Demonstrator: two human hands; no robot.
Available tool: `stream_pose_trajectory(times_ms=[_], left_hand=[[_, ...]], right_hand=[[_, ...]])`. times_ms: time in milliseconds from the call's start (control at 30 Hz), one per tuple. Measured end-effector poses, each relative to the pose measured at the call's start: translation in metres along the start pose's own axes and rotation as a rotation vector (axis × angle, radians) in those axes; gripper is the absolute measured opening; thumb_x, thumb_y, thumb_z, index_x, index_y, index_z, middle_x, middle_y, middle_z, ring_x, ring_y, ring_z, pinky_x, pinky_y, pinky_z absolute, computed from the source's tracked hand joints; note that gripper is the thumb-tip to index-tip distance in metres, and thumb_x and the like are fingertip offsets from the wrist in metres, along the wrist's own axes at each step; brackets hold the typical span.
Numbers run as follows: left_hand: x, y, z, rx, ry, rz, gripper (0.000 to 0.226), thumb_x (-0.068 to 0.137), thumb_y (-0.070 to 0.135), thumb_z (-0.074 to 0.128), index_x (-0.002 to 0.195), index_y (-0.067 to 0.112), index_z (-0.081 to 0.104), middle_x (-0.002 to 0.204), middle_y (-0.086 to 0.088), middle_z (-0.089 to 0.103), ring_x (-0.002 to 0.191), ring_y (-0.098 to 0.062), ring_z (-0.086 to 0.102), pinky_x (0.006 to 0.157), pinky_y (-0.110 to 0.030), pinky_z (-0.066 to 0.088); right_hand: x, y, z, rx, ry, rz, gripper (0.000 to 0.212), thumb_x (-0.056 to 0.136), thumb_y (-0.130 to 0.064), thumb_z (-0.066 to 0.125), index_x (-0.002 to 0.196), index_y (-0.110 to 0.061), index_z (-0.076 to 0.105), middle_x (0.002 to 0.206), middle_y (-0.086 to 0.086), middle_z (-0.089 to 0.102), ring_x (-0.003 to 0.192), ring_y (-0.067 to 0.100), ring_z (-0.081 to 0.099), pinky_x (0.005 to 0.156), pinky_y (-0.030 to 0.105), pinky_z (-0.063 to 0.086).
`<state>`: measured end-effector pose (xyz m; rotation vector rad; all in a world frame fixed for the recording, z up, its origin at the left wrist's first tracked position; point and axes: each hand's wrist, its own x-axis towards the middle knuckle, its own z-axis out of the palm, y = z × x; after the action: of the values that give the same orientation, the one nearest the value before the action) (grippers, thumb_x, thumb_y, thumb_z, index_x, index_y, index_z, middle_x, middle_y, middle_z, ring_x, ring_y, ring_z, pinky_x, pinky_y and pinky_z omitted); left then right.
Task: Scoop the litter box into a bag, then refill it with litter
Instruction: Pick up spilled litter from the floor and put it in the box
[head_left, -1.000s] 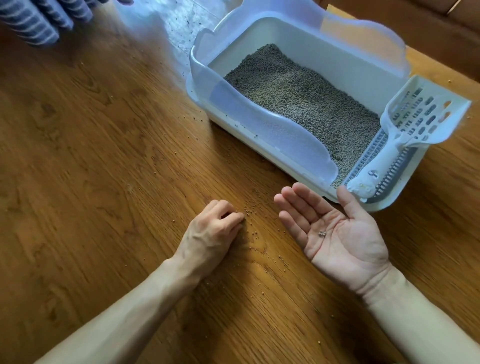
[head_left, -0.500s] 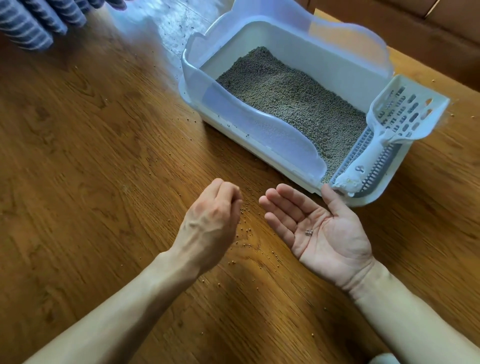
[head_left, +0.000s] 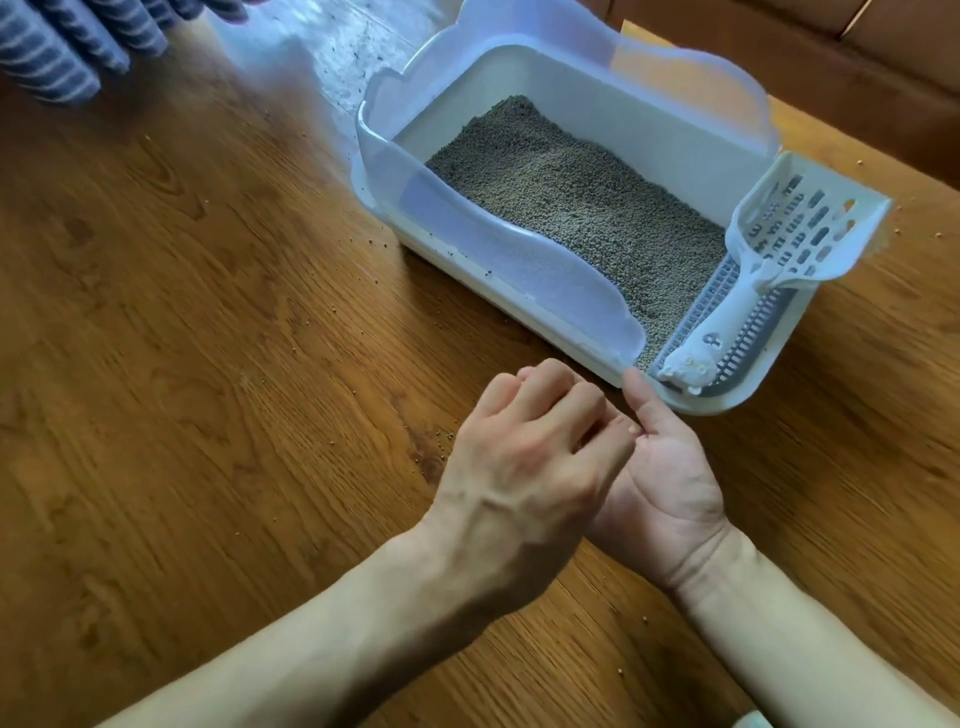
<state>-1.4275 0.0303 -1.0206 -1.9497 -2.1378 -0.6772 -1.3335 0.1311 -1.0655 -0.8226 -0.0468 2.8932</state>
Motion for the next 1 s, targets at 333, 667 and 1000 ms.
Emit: stream_pose_trajectory(times_ms=[333, 667, 1000], left_hand=[[-0.05, -0.061, 0.001, -0.252, -0.024, -0.442, 0.008, 0.09, 0.022, 0.073, 0.094, 0.015, 0.075, 0.089, 0.006, 0.064, 0.08, -0.01, 0.056, 0.068, -0.029, 0.052], [-0.081, -0.066, 0.057, -0.154, -0.319, -0.36, 0.025, 0.082, 0.027, 0.08, 0.105, 0.021, 0.073, 0.097, 0.005, 0.065, 0.086, -0.014, 0.058, 0.065, -0.034, 0.058], [-0.076, -0.073, 0.071, -0.08, -0.246, -0.126, 0.016, 0.101, 0.008, 0.053, 0.086, 0.007, 0.06, 0.082, -0.005, 0.054, 0.072, -0.019, 0.044, 0.061, -0.036, 0.05]], right_hand=[[0.001, -0.015, -0.011, -0.126, 0.012, -0.209, 0.07, 0.103, -0.049, 0.023, 0.127, 0.01, 0.054, 0.133, 0.028, 0.054, 0.13, 0.036, 0.048, 0.111, 0.047, 0.036], [0.002, -0.011, -0.013, -0.123, -0.029, -0.166, 0.072, 0.103, -0.052, 0.024, 0.129, 0.009, 0.052, 0.135, 0.027, 0.053, 0.131, 0.036, 0.047, 0.112, 0.046, 0.035], [0.0, -0.012, -0.017, -0.132, -0.012, -0.157, 0.071, 0.102, -0.052, 0.027, 0.129, 0.007, 0.054, 0.133, 0.026, 0.055, 0.129, 0.035, 0.05, 0.108, 0.046, 0.041]])
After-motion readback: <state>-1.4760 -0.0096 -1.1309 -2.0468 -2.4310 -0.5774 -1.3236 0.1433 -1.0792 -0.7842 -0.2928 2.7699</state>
